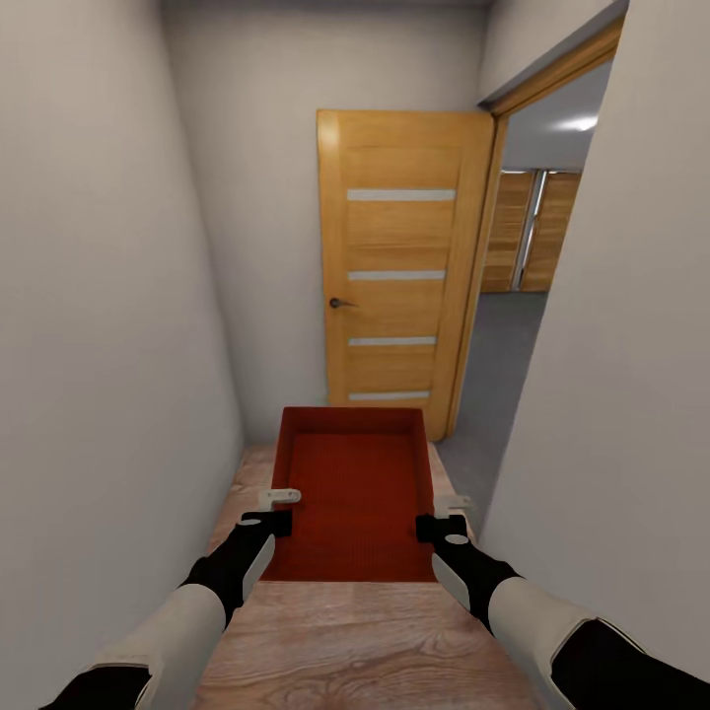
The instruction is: Move the two storage containers from the living room to the garage. In the garage, place one container on the floor and stack the other container on top of it (either order is fine).
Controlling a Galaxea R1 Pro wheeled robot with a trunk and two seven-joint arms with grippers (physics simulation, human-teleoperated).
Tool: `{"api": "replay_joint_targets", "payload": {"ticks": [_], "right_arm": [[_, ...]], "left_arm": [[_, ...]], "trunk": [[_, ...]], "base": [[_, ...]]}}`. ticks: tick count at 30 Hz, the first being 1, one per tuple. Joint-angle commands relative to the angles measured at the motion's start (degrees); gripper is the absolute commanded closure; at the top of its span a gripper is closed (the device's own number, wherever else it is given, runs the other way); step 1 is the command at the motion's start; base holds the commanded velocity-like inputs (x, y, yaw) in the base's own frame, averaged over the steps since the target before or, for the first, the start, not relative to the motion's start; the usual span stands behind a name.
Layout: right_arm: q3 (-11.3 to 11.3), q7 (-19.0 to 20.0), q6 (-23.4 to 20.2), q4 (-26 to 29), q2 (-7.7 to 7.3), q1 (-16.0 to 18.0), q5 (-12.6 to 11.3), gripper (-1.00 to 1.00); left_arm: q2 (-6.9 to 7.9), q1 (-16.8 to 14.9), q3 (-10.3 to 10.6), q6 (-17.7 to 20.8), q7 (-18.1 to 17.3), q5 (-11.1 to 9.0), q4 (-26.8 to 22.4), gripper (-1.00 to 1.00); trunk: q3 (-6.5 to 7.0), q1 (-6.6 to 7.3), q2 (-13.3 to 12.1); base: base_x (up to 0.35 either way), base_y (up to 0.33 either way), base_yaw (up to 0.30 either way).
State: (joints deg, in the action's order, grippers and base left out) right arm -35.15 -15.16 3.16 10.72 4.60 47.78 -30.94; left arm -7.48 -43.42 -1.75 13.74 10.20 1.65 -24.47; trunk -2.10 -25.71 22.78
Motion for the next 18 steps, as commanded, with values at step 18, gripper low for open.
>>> {"api": "replay_joint_targets", "payload": {"ticks": [18], "right_arm": [[0.7, 0.0, 2.4, 0.2, -0.03, 0.1, 0.2, 1.0]], "left_arm": [[2.61, 0.0, 0.5, 0.3, 0.3, -0.5, 0.9, 1.0]], "trunk": [[-0.12, -0.07, 0.1]], "base": [[0.323, 0.0, 0.0]]}}
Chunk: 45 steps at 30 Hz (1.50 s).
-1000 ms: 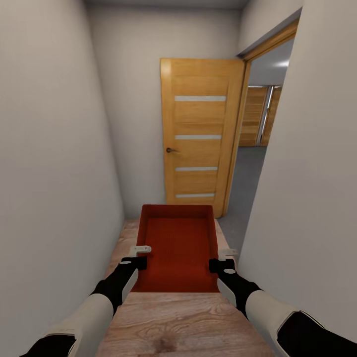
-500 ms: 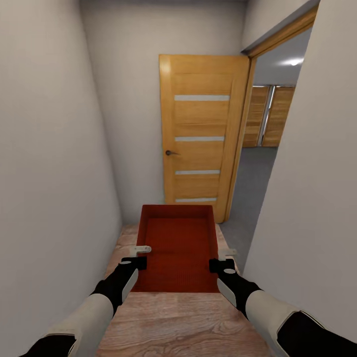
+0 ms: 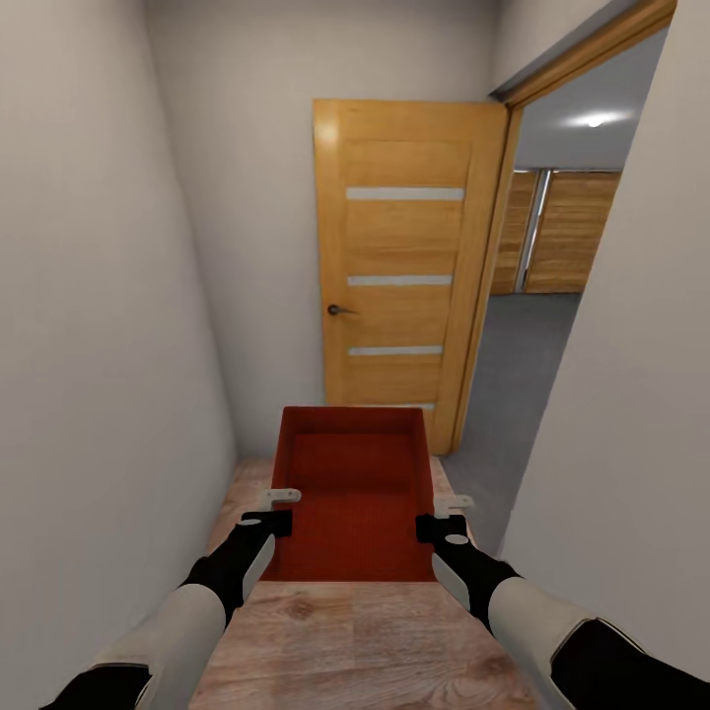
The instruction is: Move the two storage containers from the living room to the garage. In the garage, place one container on the floor and stack the other container on top of it (either order is fine).
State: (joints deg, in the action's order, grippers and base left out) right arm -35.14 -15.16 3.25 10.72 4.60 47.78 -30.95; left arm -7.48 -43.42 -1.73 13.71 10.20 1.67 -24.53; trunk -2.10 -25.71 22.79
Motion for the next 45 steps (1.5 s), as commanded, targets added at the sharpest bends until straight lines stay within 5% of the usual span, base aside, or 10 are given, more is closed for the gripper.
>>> {"api": "replay_joint_targets", "payload": {"ticks": [1, 33, 45], "right_arm": [[0.7, 0.0, 2.3, 0.2, -0.03, 0.1, 0.2, 1.0], [0.7, 0.0, 2.2, 0.2, -0.03, 0.1, 0.2, 1.0], [0.7, 0.0, 2.2, 0.2, -0.04, 0.1, 0.2, 1.0]], "left_arm": [[2.61, 0.0, 0.5, 0.3, 0.3, -0.5, 1.0, 1.0], [2.64, 0.0, 0.6, 0.3, 0.3, -0.3, 0.6, 1.0], [2.64, 0.0, 0.7, 0.3, 0.3, -0.2, 0.1, 1.0]], "trunk": [[-0.12, -0.07, 0.1], [-0.12, -0.07, 0.1], [-0.12, -0.07, 0.1]], "base": [[0.323, 0.0, 0.0], [0.322, 0.0, 0.0], [0.055, 0.0, 0.0]]}}
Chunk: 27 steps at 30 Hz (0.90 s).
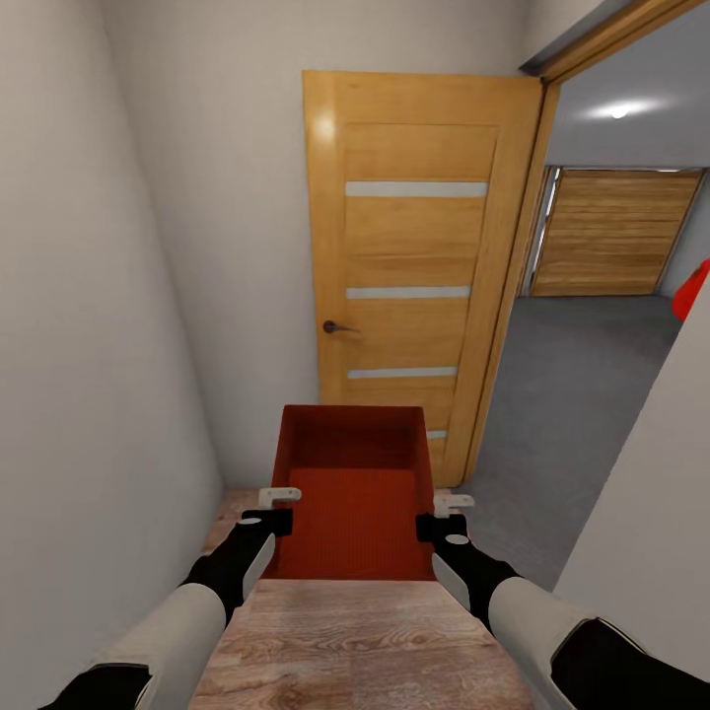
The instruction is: Move the two storage containers from the living room to the garage. In the garage, place one container on the floor and stack the other container on top of it (either order is fine).
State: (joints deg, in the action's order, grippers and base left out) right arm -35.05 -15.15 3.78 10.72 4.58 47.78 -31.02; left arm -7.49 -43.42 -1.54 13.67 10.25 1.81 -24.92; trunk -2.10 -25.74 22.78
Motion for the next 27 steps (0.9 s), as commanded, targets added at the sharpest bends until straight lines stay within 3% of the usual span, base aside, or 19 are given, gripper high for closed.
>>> {"api": "replay_joint_targets", "payload": {"ticks": [1, 6, 20, 27], "right_arm": [[0.6, 0.0, 1.7, 0.2, -0.03, 0.1, 0.3, 1.0], [0.6, 0.0, 1.7, 0.2, -0.02, 0.1, 0.3, 1.0], [0.6, 0.0, 1.7, 0.2, -0.01, 0.1, 0.3, 1.0], [0.6, 0.0, 1.7, 0.2, -0.01, 0.1, 0.3, 1.0]], "left_arm": [[2.66, 0.0, 0.5, 0.3, 0.3, -0.3, 0.5, 1.0], [2.62, 0.0, 0.5, 0.4, 0.6, -0.3, 0.5, 1.0], [2.57, 0.0, 0.4, 0.4, 0.7, -0.3, 0.7, 1.0], [2.57, 0.0, 0.3, 0.6, 0.7, -0.5, 1.1, 1.0]], "trunk": [[-0.13, -0.04, 0.1], [-0.13, -0.04, 0.1], [-0.13, -0.04, 0.1], [-0.13, -0.04, 0.1]], "base": [[0.0, 0.0, 0.0], [0.0, 0.0, -0.054], [0.0, 0.0, -0.202], [0.173, 0.157, -0.025]]}}
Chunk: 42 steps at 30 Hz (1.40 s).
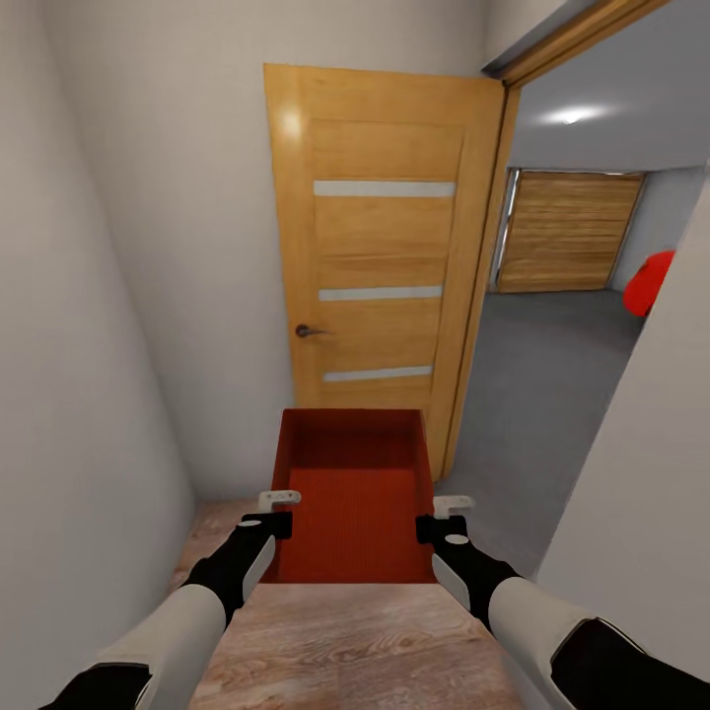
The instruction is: Move the two storage containers from the living room to the garage. In the garage, place one container on the floor and stack the other container on top of it (either order is fine).
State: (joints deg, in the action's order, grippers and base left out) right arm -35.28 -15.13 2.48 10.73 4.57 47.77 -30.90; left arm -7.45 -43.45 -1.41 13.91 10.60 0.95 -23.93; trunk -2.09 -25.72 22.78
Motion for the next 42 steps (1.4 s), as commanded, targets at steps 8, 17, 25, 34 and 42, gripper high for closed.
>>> {"api": "replay_joint_targets", "payload": {"ticks": [8, 17, 25, 34, 42], "right_arm": [[0.8, 0.0, 3.0, 0.2, 0.0, 0.1, 0.1, 1.0], [0.8, 0.0, 3.0, 0.2, 0.0, 0.1, 0.1, 1.0], [0.8, 0.0, 3.0, 0.2, 0.0, 0.1, 0.1, 1.0], [0.8, 0.0, 3.0, 0.2, 0.0, 0.1, 0.1, 1.0], [0.8, 0.0, 3.0, 0.2, 0.0, 0.1, 0.1, 1.0]], "left_arm": [[2.53, 0.0, 0.2, 0.4, 0.4, 0.4, 0.1, 1.0], [2.53, 0.0, 0.3, 0.3, 0.4, 0.5, 0.1, 1.0], [2.53, 0.0, 0.3, 0.2, 0.4, 0.5, 0.0, 1.0], [2.53, 0.0, 0.4, 0.2, 0.4, 0.5, -0.1, 1.0], [2.53, 0.0, 0.4, 0.2, 0.4, 0.5, -0.2, 1.0]], "trunk": [[-0.13, -0.06, 0.1], [-0.13, -0.06, 0.1], [-0.13, -0.06, 0.1], [-0.13, -0.06, 0.1], [-0.13, -0.06, 0.1]], "base": [[0.248, 0.256, -0.001], [0.251, 0.262, -0.121], [0.22, 0.212, -0.28], [0.034, 0.013, -0.287], [0.0, 0.0, -0.287]]}}
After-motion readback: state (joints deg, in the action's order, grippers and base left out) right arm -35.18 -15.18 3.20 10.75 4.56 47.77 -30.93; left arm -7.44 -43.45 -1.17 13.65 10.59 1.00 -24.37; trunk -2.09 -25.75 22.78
